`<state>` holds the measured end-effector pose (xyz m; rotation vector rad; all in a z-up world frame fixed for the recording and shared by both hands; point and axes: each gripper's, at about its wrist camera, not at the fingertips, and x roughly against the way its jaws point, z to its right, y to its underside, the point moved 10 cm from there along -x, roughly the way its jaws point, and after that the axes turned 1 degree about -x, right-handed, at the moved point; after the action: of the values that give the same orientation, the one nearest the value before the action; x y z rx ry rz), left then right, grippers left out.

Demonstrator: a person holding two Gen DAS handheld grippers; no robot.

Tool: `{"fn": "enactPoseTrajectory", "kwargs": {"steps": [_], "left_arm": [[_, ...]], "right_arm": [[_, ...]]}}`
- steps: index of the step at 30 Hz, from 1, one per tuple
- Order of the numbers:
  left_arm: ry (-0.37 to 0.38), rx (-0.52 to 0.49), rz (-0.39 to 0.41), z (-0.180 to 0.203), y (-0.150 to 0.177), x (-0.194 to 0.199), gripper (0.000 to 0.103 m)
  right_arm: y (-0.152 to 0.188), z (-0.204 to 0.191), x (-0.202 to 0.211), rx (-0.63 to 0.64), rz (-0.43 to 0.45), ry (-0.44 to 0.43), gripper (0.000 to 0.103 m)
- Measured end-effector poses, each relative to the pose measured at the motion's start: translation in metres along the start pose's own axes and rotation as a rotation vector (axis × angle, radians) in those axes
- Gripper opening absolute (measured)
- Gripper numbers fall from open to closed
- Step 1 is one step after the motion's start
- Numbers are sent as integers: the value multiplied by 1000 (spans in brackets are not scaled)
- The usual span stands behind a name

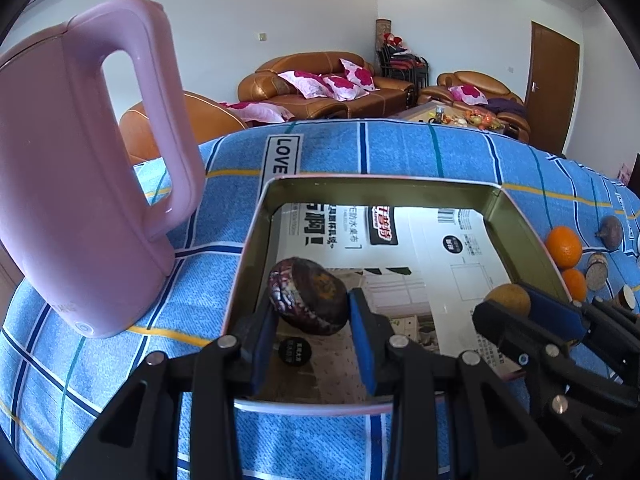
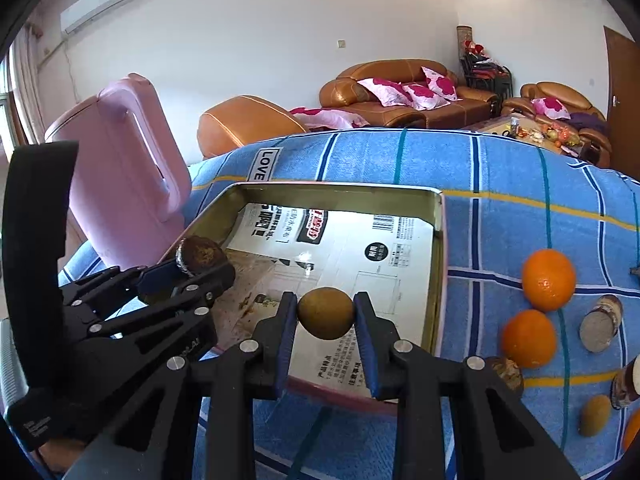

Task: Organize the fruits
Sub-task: 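Carry the passion fruit into the tin with the left gripper while the right drops the kiwi in, then open and lift both grippers away from the tin box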

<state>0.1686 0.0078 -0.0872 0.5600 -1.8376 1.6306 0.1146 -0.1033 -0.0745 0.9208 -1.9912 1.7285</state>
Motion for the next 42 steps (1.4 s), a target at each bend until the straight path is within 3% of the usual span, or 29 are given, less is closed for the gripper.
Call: {"fn": "enactPoseTrajectory", "kwargs": {"steps": [5, 11, 13, 15, 16, 17, 18, 20, 21, 24, 27, 34, 42], "left_arm": [[0, 0, 4, -1, 0, 0, 37], [2, -3, 13, 1, 0, 3, 39], [-3, -9, 52, 2, -3, 10, 46], [-22, -17, 106, 3, -8, 21, 77], [-39, -19, 133, 2, -10, 26, 85], [-56, -22, 159, 1, -13, 31, 95], [-77, -28, 200, 1, -16, 38, 98], [-92, -40, 247, 2, -20, 46, 100], [-97, -48, 265, 3, -21, 49, 102], [-90, -54, 281, 6, -24, 52, 103], [-93, -45, 275, 6, -26, 51, 103], [-111, -17, 279, 2, -21, 54, 103], [-84, 10, 293, 2, -12, 64, 103]], "right_arm": [[2, -4, 4, -12, 7, -39, 32], [-1, -3, 13, -38, 48, -64, 40], [-7, 2, 24, -50, 108, -38, 40], [-17, 9, 40, -43, 194, 28, 40], [-20, 14, 46, -40, 223, 64, 40], [-23, 19, 52, -41, 254, 110, 44], [-25, 24, 56, -47, 276, 138, 55], [-29, 34, 67, -73, 334, 185, 76], [-31, 39, 72, -83, 363, 203, 80], [-33, 48, 76, -91, 389, 246, 80], [-29, 53, 69, -92, 341, 287, 80], [-24, 59, 69, -116, 319, 285, 80], [-9, 71, 74, -112, 262, 320, 80]]}}
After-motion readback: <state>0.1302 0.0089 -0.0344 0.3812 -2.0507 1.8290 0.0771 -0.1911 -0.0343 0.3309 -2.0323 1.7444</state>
